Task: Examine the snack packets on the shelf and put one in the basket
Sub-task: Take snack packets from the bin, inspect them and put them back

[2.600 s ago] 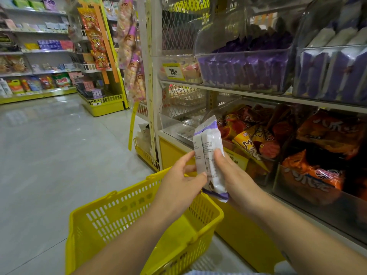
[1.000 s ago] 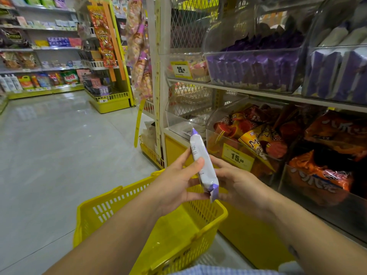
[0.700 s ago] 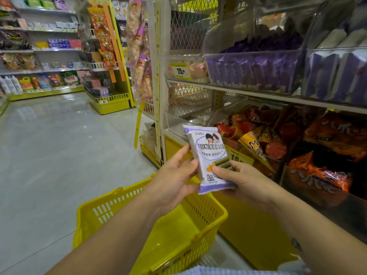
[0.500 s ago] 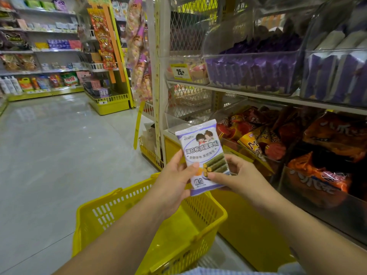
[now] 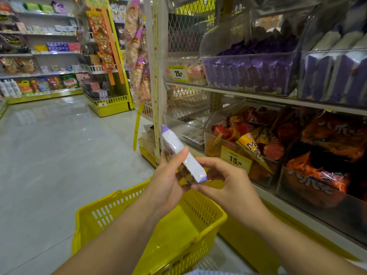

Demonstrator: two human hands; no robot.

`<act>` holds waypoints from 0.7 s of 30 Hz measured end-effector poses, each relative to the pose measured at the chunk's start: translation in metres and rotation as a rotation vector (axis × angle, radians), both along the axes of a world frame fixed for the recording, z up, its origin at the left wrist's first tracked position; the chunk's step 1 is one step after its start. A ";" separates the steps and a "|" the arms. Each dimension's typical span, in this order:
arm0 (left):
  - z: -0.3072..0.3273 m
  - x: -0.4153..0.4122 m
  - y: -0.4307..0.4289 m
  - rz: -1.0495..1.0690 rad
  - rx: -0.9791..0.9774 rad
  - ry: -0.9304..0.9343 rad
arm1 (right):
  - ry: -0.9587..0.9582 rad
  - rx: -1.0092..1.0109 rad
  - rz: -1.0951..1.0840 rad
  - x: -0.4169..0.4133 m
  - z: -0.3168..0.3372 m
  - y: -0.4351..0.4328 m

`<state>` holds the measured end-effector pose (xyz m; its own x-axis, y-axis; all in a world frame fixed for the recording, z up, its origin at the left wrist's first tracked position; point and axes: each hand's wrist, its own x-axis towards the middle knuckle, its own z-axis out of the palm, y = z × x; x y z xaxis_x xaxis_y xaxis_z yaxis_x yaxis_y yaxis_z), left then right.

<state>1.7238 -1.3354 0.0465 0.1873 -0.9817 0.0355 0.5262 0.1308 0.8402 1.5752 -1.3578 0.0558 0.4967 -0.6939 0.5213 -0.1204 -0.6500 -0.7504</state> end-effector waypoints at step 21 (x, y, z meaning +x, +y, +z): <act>-0.002 0.016 -0.005 0.248 -0.224 -0.602 | -0.174 0.279 0.101 -0.004 -0.007 -0.013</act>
